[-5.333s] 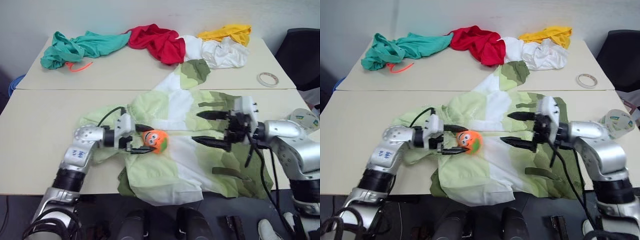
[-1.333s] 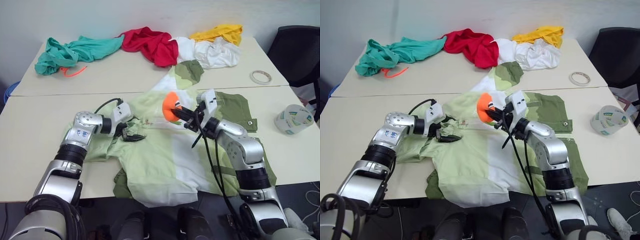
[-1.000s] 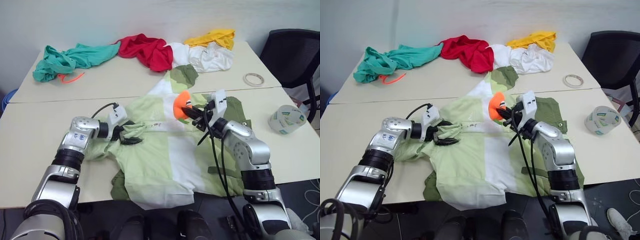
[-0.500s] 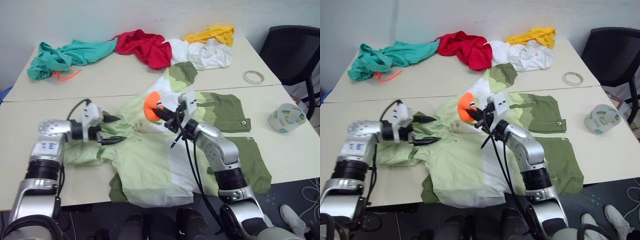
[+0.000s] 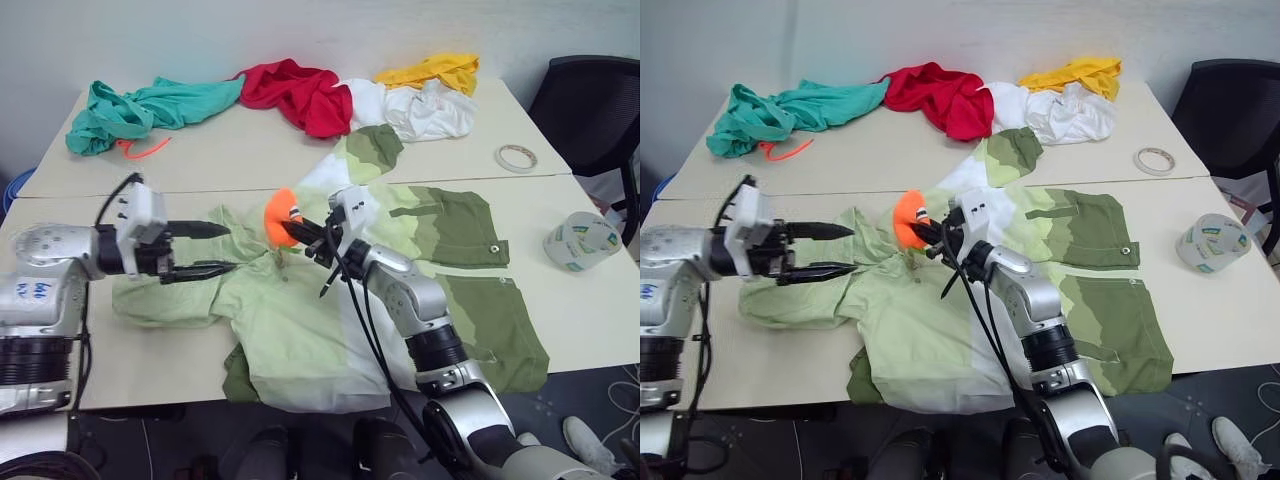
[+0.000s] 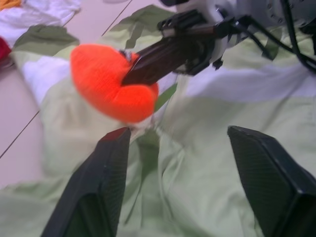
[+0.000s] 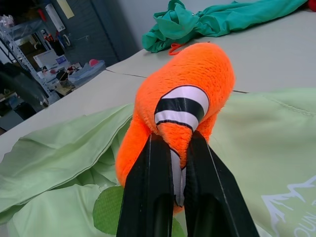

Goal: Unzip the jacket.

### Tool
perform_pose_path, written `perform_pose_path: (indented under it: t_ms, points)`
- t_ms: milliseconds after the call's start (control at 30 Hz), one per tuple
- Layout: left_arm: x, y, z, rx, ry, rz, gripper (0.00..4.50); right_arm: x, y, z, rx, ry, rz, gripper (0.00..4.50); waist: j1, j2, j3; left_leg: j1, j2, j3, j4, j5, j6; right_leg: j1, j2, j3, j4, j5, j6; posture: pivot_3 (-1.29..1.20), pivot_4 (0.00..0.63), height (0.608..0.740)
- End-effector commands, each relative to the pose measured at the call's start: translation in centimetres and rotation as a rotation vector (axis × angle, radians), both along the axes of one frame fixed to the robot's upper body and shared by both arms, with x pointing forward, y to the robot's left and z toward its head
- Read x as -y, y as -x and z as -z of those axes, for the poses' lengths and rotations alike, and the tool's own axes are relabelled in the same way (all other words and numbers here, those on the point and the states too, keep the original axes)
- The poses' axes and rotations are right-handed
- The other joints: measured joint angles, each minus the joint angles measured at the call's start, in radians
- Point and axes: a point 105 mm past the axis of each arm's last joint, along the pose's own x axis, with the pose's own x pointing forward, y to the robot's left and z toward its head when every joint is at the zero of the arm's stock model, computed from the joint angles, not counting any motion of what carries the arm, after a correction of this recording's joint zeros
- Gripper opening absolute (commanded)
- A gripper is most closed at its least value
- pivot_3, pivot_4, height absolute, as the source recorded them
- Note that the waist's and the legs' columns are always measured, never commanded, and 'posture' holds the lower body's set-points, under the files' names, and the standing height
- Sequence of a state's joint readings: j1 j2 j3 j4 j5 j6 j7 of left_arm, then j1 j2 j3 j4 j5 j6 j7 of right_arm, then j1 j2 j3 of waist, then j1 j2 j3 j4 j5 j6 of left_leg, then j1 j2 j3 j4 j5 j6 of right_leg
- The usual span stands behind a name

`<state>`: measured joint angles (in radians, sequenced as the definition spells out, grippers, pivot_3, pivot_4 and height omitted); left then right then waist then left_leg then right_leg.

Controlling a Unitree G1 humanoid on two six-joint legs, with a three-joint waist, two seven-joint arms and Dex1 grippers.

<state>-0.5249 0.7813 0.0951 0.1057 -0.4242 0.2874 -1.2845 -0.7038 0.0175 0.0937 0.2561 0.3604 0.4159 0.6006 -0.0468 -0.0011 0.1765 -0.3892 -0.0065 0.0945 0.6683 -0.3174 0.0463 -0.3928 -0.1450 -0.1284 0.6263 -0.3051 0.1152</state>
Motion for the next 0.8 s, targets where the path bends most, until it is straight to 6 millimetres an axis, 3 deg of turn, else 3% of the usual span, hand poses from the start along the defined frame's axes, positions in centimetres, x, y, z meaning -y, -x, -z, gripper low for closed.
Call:
perform_pose_path:
  t_ms: [33, 200, 467, 800]
  points:
    - [1.7, -1.7, 0.8, 0.08, -0.068, 0.004, 2.1, -0.2, 0.2, -2.2, 0.077, -0.025, -0.021, 0.0, 0.001, 0.0, 0.0, 0.0, 0.0, 0.0, 0.0, 0.0, 0.0, 0.0, 0.0, -0.001, 0.0, 0.0, 0.0, 0.0, 0.15, 0.74]
    - [2.9, -5.0, 2.7, 0.133, -0.1, -0.043, 2.1, 0.6, 0.1, -2.8, 0.095, -0.023, -0.007, 0.0, 0.006, 0.0, 0.0, 0.0, 0.0, 0.001, 0.0, 0.001, 0.0, 0.0, 0.001, -0.003, 0.0, 0.0, 0.0, 0.0, 0.15, 0.74]
    - [3.0, -6.0, 4.4, 0.082, -0.166, 0.005, 2.1, 1.2, 0.1, -3.0, 0.097, -0.031, 0.017, 0.0, 0.004, 0.0, 0.0, 0.0, 0.0, 0.002, 0.0, 0.001, 0.0, -0.001, 0.001, -0.005, 0.0, 0.0, 0.0, 0.0, 0.15, 0.74]
    - [-2.9, -6.9, 10.0, -0.187, -0.305, -0.301, 2.1, 2.1, 0.2, -3.1, 0.099, -0.041, 0.053, 0.0, 0.001, -0.001, 0.0, 0.001, 0.001, 0.002, 0.0, 0.001, 0.0, 0.0, 0.001, -0.004, 0.0, 0.0, 0.0, 0.0, 0.15, 0.74]
